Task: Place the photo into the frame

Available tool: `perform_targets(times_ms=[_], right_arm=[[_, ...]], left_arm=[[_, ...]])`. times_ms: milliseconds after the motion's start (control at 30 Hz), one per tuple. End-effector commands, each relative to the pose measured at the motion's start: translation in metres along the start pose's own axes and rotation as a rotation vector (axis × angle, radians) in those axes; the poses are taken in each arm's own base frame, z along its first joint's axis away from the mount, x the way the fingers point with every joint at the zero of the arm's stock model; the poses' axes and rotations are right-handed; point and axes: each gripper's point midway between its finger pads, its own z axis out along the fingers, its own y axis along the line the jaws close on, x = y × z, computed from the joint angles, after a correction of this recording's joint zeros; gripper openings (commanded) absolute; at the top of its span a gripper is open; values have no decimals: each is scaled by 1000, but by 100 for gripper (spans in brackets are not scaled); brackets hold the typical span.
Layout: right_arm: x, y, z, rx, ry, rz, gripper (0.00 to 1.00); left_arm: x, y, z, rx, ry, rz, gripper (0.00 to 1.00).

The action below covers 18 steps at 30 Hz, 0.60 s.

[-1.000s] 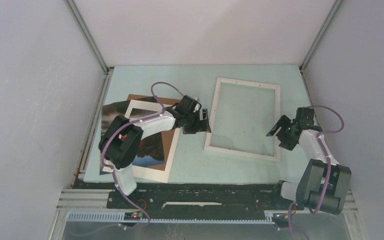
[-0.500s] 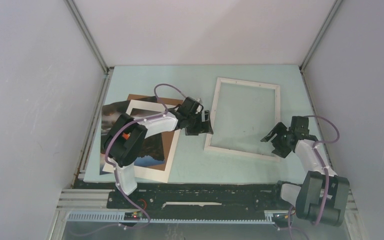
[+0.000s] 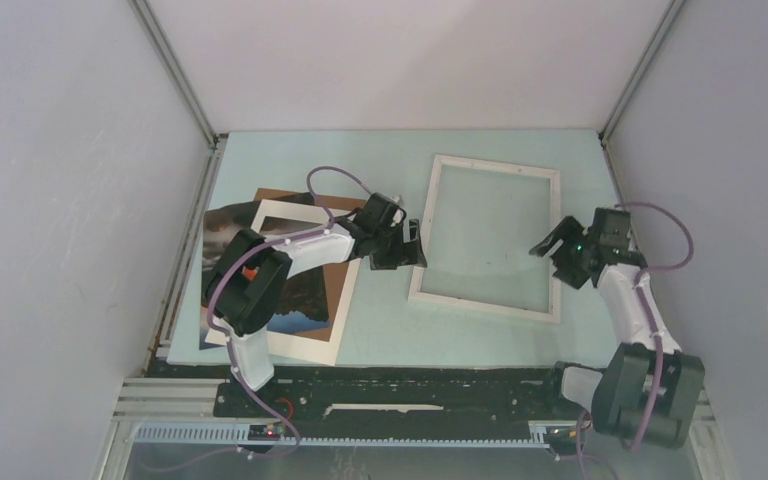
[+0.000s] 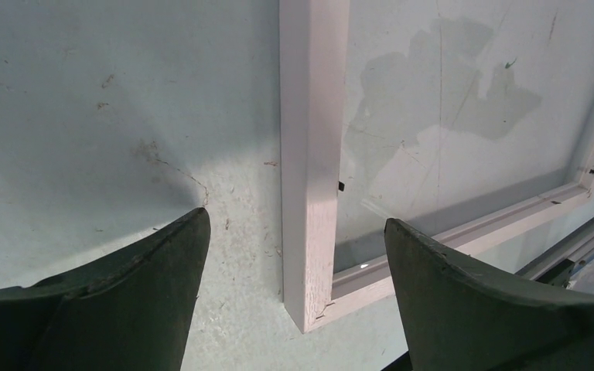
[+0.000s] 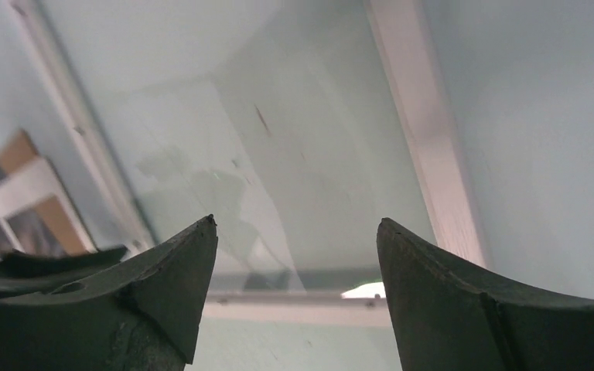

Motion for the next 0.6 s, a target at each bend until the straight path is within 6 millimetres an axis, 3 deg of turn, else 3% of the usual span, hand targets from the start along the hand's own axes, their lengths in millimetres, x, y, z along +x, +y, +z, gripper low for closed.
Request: perform_targets(times_ms=[0,133,233,267,400,567], right_arm=[[-92,43,4,-193,-166,-10,83],[-147,63,23,-245,-199,13,82],[-176,76,47,-282,-203,-1,82],[-182,76,63,-279,-177,4,82],[-215,90,94,-295,-168,0,80],[-243,97,127,-281,-147,-4,79]], left_arm=[[-1,-13,-14,39,-16,17,91],[0,-13,-19,41,-17,21,91],[-3,-16,-20,46,-22,23,91],[-4,-17,-20,47,-23,24,91],[-1,-14,-17,37,-12,23,91],[-3,-12,-14,25,-8,24,91]])
